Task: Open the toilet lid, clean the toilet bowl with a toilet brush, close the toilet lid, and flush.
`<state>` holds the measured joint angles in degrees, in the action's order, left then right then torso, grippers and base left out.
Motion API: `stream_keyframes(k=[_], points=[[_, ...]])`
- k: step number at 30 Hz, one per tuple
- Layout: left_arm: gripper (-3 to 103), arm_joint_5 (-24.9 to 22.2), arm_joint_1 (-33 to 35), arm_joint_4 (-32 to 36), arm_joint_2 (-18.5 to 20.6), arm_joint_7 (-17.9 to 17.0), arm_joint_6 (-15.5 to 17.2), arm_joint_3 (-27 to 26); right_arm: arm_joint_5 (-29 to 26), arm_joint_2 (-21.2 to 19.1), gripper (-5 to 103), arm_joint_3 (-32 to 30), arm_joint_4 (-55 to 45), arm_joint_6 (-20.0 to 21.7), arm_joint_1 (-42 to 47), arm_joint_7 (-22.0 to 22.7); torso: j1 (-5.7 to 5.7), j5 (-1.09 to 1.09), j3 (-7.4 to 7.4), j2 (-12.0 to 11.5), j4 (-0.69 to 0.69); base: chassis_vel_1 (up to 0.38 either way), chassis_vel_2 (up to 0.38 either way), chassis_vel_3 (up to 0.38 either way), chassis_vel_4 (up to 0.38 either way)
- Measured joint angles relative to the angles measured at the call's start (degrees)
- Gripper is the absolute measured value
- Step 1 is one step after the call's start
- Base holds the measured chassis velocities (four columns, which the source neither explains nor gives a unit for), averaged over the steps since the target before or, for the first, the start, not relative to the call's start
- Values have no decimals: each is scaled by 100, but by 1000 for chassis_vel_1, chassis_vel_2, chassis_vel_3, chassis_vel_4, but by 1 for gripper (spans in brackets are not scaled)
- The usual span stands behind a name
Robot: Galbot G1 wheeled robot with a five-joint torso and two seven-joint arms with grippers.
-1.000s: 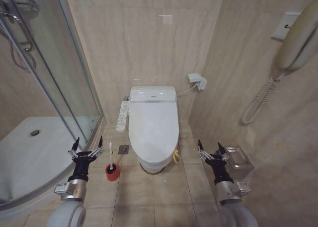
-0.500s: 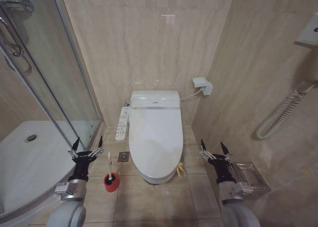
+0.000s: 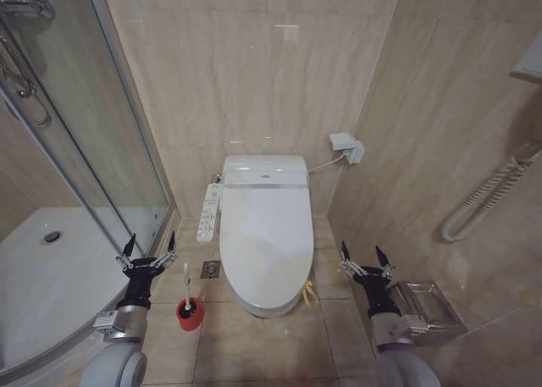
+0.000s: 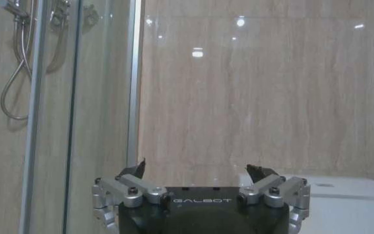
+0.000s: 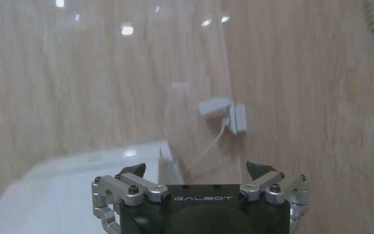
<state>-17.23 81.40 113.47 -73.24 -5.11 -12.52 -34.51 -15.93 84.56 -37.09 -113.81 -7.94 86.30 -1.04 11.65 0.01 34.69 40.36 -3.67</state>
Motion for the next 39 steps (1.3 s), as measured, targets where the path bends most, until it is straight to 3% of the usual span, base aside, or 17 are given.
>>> stream_keyframes(k=[6, 10, 21, 39], points=[[100, 0, 1, 0, 0, 0, 0, 0, 240, -595, 100, 385, 302, 231, 102, 284, -3, -1, -1, 1, 1, 0, 0, 0, 0], [100, 0, 1, 0, 0, 0, 0, 0, 328, -699, 100, 639, 516, 237, 146, 396, -3, -1, -1, 0, 0, 0, 0, 0, 0], [100, 0, 1, 0, 0, 0, 0, 0, 613, -716, 100, 1207, 1108, 164, 196, 490, -2, 0, -1, 0, 0, 0, 0, 0, 0], [100, 0, 1, 0, 0, 0, 0, 0, 1034, -461, 100, 1408, 2226, -95, -350, 488, -2, -1, -1, 0, 0, 0, 0, 0, 0]])
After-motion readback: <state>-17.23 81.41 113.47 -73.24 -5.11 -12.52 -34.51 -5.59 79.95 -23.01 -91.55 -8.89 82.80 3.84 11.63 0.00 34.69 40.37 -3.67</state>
